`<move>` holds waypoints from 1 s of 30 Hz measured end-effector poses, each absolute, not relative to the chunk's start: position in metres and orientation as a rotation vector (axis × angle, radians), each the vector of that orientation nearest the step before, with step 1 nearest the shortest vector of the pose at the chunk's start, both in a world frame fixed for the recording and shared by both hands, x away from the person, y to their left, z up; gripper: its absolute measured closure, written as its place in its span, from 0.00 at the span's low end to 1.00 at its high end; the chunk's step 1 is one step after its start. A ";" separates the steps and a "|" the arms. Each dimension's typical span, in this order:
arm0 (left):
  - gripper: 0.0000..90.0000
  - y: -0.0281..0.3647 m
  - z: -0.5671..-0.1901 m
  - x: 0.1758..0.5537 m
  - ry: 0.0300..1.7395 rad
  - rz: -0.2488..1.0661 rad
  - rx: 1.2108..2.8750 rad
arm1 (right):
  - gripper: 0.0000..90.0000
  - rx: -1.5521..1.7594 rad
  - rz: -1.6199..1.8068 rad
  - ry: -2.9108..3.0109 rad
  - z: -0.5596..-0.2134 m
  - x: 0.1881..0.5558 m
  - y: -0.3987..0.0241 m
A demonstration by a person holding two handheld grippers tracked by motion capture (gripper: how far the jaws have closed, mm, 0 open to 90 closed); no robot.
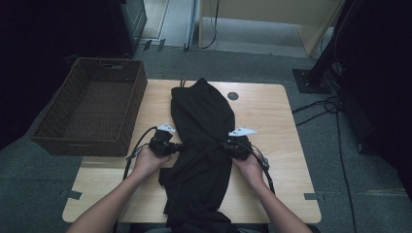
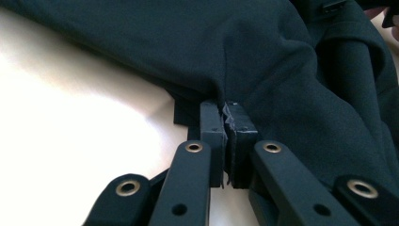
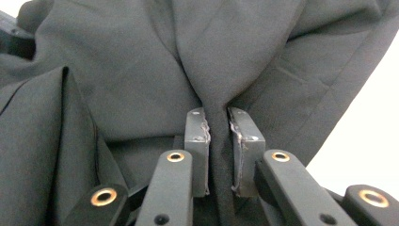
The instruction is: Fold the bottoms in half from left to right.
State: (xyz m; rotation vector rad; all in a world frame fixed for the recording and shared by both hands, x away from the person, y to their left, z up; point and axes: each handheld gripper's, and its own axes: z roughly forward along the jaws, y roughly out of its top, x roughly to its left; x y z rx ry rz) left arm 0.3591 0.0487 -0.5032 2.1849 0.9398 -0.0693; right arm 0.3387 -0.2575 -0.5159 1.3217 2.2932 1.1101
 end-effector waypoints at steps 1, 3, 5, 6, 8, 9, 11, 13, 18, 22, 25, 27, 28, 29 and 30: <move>0.95 0.050 -0.503 0.353 0.939 -0.075 2.184 | 0.87 1.314 1.123 2.306 -0.516 0.330 -0.259; 0.86 0.053 -0.502 0.346 0.938 -0.073 2.198 | 0.83 1.304 1.136 2.333 -0.516 0.315 -0.260; 0.76 0.055 -0.498 0.346 0.947 -0.051 2.170 | 0.75 1.283 1.122 2.346 -0.512 0.311 -0.260; 0.70 0.056 -0.494 0.347 0.962 -0.025 2.150 | 0.73 1.271 1.153 2.326 -0.510 0.311 -0.262; 0.65 0.059 -0.488 0.355 0.980 0.015 2.113 | 0.66 1.256 1.214 2.251 -0.502 0.317 -0.264; 0.63 0.060 -0.485 0.360 0.996 0.035 2.105 | 0.63 1.258 1.236 2.216 -0.497 0.323 -0.265; 0.60 0.059 -0.483 0.374 1.019 0.069 2.100 | 0.58 1.261 1.267 2.168 -0.489 0.339 -0.264; 0.60 0.058 -0.484 0.388 1.045 0.087 2.084 | 0.55 1.262 1.264 2.136 -0.484 0.359 -0.262; 0.60 0.054 -0.490 0.416 1.088 0.120 2.043 | 0.56 1.364 1.275 2.110 -0.494 0.407 -0.252; 0.60 0.049 -0.501 0.434 1.120 0.152 2.054 | 0.59 1.359 1.210 2.128 -0.505 0.426 -0.238; 0.60 0.046 -0.509 0.437 1.110 0.167 2.063 | 0.67 1.354 1.126 2.152 -0.513 0.433 -0.233; 0.60 0.044 -0.509 0.437 1.108 0.177 2.069 | 0.71 1.363 1.096 2.178 -0.519 0.434 -0.231; 0.60 0.044 -0.509 0.436 1.098 0.185 2.079 | 0.73 1.352 1.118 2.174 -0.521 0.433 -0.232; 0.60 0.043 -0.509 0.435 1.088 0.197 2.087 | 0.75 1.360 1.126 2.174 -0.521 0.432 -0.233; 0.60 0.042 -0.509 0.434 1.080 0.206 2.097 | 0.77 1.359 1.128 2.178 -0.520 0.431 -0.233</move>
